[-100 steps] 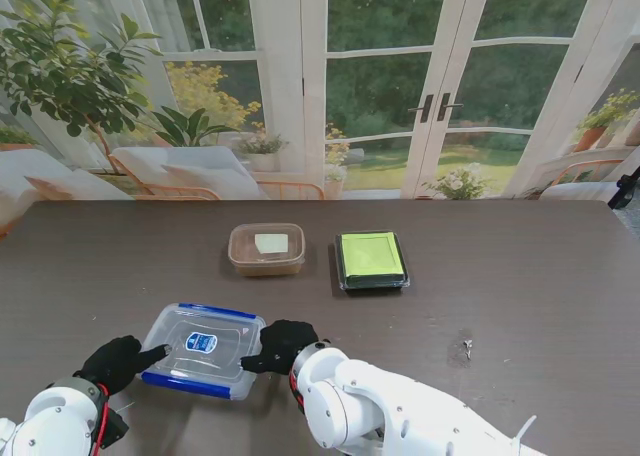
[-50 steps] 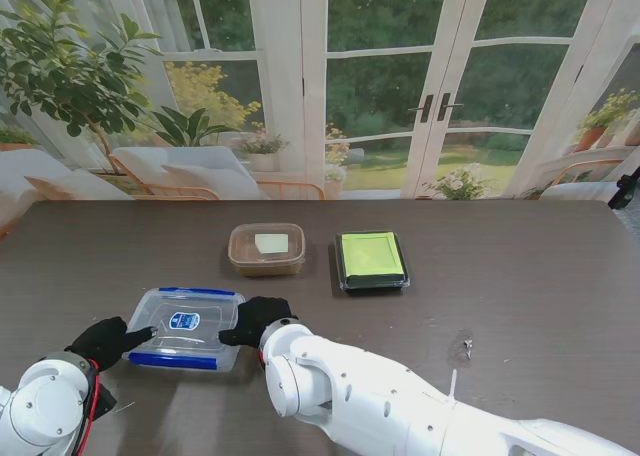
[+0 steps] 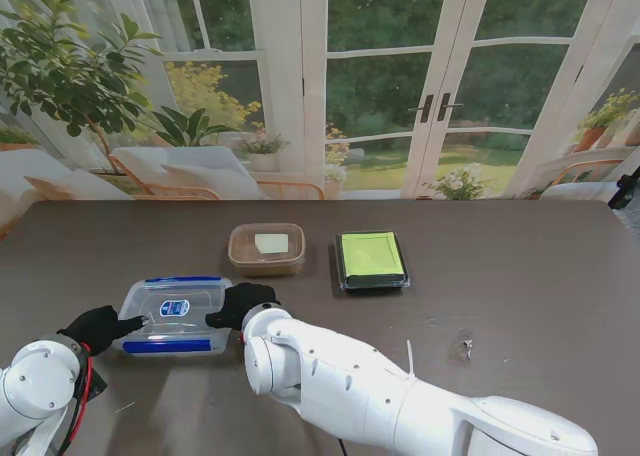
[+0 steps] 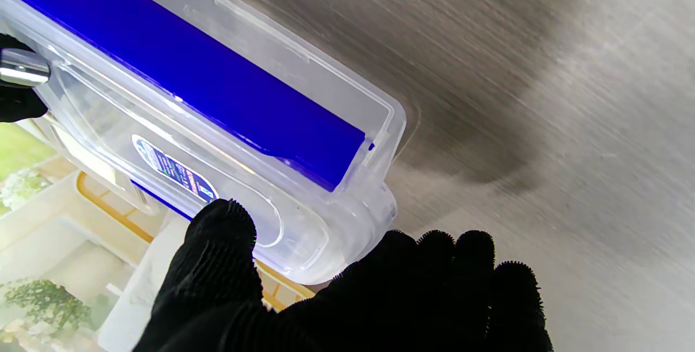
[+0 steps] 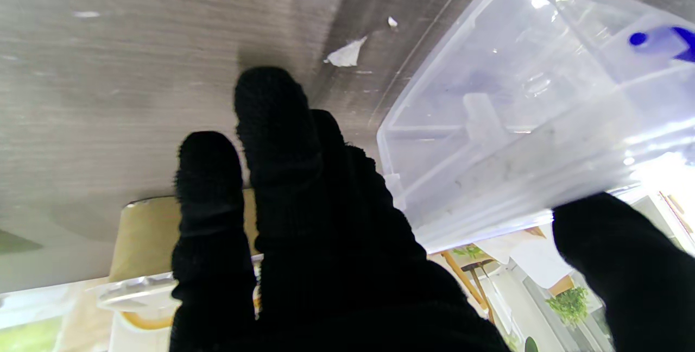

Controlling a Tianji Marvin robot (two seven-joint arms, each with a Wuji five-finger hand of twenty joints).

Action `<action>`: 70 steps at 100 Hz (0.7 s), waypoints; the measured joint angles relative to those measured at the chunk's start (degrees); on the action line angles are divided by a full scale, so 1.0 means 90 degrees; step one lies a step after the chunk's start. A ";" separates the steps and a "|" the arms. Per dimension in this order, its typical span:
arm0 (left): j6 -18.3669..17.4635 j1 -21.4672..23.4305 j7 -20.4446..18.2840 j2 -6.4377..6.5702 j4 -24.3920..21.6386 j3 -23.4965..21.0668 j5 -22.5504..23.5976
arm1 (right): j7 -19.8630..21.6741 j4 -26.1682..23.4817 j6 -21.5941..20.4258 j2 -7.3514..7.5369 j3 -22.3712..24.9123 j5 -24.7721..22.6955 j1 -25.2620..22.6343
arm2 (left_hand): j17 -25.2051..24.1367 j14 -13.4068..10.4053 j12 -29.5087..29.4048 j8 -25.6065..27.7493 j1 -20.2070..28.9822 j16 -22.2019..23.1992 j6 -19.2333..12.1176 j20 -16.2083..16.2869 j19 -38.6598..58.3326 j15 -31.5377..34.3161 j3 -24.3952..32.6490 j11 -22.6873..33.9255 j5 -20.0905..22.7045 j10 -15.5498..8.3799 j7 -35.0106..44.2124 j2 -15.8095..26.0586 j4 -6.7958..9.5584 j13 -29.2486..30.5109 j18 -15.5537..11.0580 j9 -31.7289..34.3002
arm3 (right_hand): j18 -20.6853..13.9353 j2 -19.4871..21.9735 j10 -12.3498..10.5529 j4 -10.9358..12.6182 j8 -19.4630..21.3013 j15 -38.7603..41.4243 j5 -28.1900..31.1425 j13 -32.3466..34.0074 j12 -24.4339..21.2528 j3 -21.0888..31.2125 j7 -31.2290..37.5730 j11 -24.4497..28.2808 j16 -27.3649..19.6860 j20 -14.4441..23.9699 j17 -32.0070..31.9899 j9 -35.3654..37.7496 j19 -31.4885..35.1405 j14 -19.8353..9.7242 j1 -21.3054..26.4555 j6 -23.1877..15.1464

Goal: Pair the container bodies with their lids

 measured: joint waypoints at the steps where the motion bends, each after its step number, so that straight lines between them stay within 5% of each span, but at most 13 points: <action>1: -0.0001 -0.0009 -0.0009 0.0003 0.0006 -0.0005 0.0003 | -0.0007 0.0033 -0.0007 -0.0022 -0.0001 0.0009 0.0008 | 0.0000 0.0000 0.0000 0.0000 0.0000 0.0000 0.0000 0.0000 0.0000 0.0000 0.0000 0.0000 0.0000 0.0000 0.0000 0.0000 0.0000 0.0000 0.0000 0.0000 | 0.0000 0.0000 0.0000 0.0000 0.0000 0.0000 -0.0003 0.0000 -0.0001 0.0000 0.0000 0.0000 0.0000 0.0000 0.0000 0.0000 0.0000 0.0000 0.0001 0.0002; 30: -0.0014 -0.0167 -0.0268 0.0072 0.0056 -0.0152 0.0108 | -0.0189 0.0698 -0.0116 -0.0559 -0.0024 0.0264 0.0102 | 0.0000 0.0000 0.0000 -0.0130 0.0000 0.0000 -0.0010 0.0002 0.0000 0.0000 0.0000 -0.0002 -0.0022 0.0000 0.0007 0.0001 0.0000 0.0000 0.0000 0.0000 | -0.0001 0.0000 0.0031 0.0000 0.0001 0.0002 -0.0483 0.0000 -0.0066 0.0007 -0.0232 0.0002 0.0000 0.0001 0.0000 -0.0081 0.0000 0.0000 0.0178 0.0426; 70: -0.0156 -0.0401 -0.0312 0.0108 0.0427 -0.0288 0.0097 | -0.0260 0.2113 -0.0373 -0.1500 -0.0159 0.0411 0.0460 | 0.0000 0.0000 0.0000 -0.0067 0.0000 0.0000 -0.0008 0.0004 0.0000 0.0000 0.0000 0.0001 -0.0022 0.0000 0.0105 0.0001 0.0000 0.0002 0.0000 0.0000 | -0.0001 0.0141 -0.0103 0.0000 0.0002 0.0082 -0.0875 0.0000 -0.0067 0.0102 -0.0176 0.0004 0.0000 0.0003 0.0000 -0.0163 0.0000 0.0000 0.0045 0.0580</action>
